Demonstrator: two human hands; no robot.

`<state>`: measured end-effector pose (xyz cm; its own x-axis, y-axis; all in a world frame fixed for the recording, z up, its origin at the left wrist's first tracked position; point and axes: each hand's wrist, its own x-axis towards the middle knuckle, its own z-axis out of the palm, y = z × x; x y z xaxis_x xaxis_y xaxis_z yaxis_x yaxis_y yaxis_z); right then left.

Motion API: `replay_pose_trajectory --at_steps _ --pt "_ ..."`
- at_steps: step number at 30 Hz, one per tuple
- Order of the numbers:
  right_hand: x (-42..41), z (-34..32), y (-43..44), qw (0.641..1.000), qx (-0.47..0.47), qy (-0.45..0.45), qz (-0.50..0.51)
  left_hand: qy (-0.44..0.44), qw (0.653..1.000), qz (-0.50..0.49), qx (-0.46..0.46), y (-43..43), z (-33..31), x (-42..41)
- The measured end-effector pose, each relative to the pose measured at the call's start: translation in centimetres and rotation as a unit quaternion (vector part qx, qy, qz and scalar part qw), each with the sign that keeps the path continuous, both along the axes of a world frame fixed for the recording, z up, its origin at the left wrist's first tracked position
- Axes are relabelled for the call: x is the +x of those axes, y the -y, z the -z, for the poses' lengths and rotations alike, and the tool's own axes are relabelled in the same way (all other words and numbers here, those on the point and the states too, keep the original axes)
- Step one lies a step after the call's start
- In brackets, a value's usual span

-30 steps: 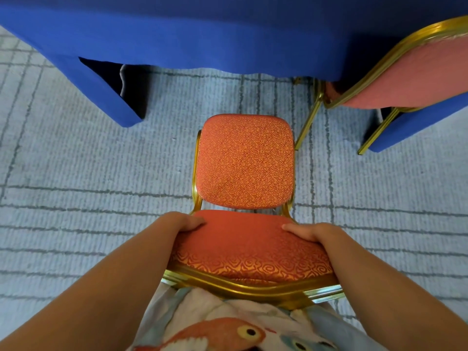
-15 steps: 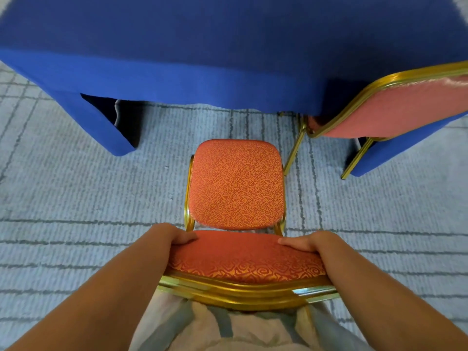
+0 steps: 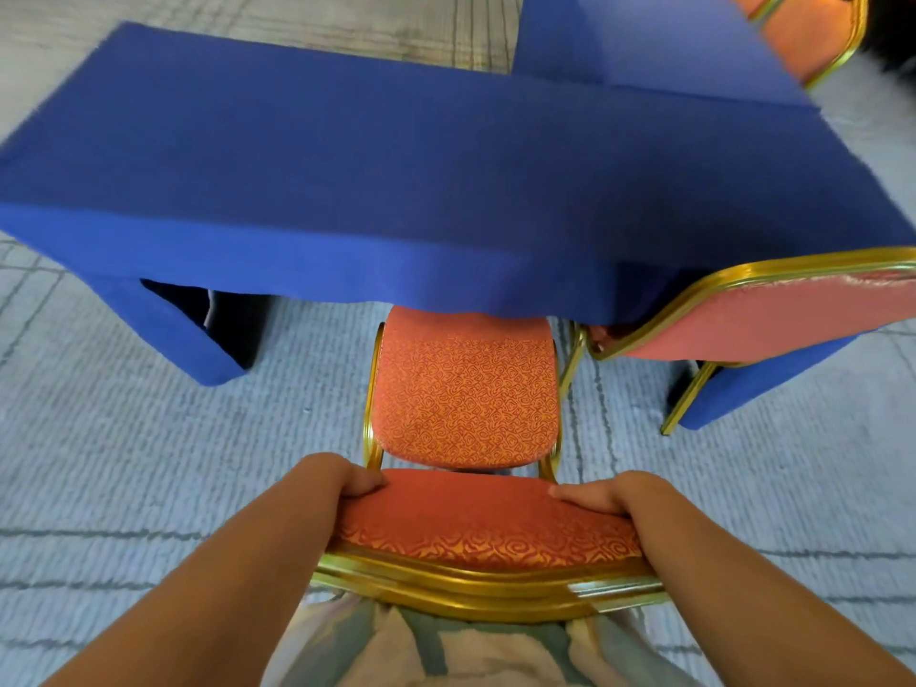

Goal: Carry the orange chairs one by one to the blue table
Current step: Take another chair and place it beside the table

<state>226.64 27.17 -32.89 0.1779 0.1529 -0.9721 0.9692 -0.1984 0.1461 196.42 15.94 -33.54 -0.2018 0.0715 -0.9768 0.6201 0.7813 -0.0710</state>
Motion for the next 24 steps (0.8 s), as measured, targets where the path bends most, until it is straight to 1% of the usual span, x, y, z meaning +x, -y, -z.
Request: replay_pose_trajectory --at_steps 3,8,11,13,16,18,21,22,24 --pt "-0.7 0.5 -5.0 1.0 0.001 -0.011 0.015 0.004 1.0 -0.024 0.005 -5.5 0.1 -0.9" --pt "-2.0 0.6 -15.1 0.999 0.02 -0.032 0.02 -0.023 0.999 -0.02 0.022 -16.0 -0.3 -2.4" --pt "-2.2 0.4 -21.1 0.998 0.039 -0.029 0.026 -0.027 0.999 -0.025 0.027 -21.8 -0.5 -2.6" --pt "-2.3 0.3 -24.0 0.998 0.043 -0.033 0.038 -0.027 0.999 -0.014 0.035 -24.8 -0.5 -2.7" --pt "-2.5 0.6 -28.2 0.998 0.048 -0.038 0.028 -0.04 0.998 -0.002 0.057 -29.0 -0.2 -3.7" --pt "-2.7 0.9 -30.4 0.997 0.058 -0.045 -0.006 -0.058 0.995 0.025 0.073 -31.0 0.2 -4.2" --pt "-2.8 1.3 -33.3 0.991 0.1 -0.055 -0.062 -0.071 0.989 0.077 0.105 -33.6 1.1 -4.7" --pt "-3.0 1.1 -33.7 0.99 0.101 -0.07 -0.067 -0.075 0.987 0.092 0.11 -34.0 1.2 -4.8" --pt "-3.4 1.5 -35.1 0.993 0.069 -0.085 -0.054 -0.068 0.988 0.095 0.098 -35.2 1.1 -4.9"
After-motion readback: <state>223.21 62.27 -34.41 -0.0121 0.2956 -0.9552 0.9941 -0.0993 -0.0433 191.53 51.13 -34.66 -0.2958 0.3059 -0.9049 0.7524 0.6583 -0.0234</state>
